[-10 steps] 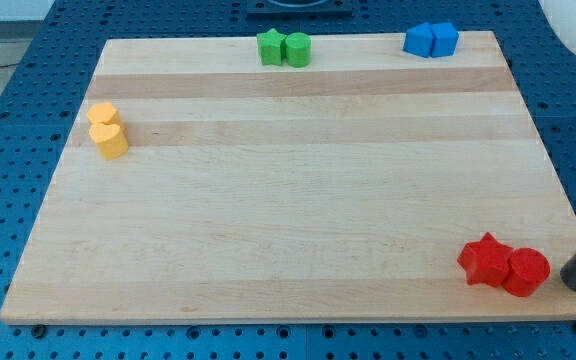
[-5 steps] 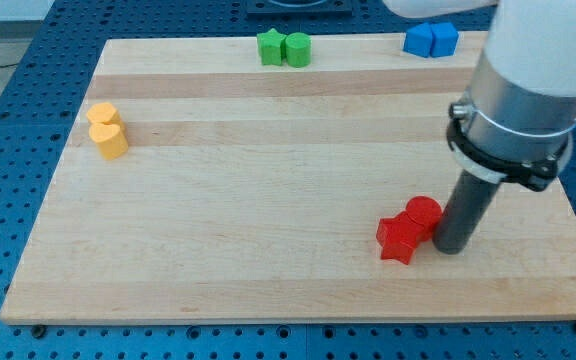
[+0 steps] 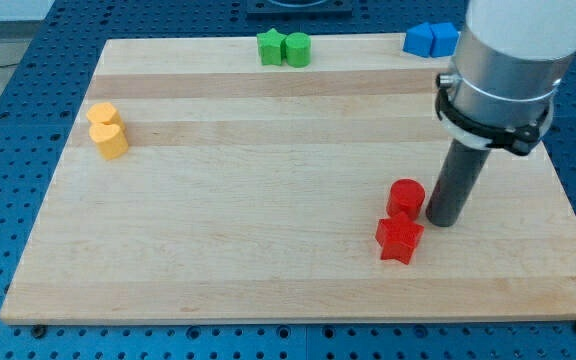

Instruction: Place the red circle on top of the red star

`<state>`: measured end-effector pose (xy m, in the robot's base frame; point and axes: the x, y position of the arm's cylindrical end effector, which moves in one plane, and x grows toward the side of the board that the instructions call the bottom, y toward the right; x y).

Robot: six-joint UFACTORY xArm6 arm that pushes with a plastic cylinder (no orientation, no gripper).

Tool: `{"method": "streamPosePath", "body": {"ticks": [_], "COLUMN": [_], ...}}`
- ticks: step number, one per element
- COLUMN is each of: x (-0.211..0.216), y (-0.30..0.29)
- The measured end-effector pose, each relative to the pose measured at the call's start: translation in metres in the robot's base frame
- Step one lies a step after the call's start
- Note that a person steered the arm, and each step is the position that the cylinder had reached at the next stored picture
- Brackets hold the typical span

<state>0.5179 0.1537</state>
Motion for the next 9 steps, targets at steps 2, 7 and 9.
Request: {"method": "streamPosePath", "body": {"ticks": [2,7,9], "x": [-0.01,-0.08,-0.038], "y": [-0.018,-0.084,-0.132]}}
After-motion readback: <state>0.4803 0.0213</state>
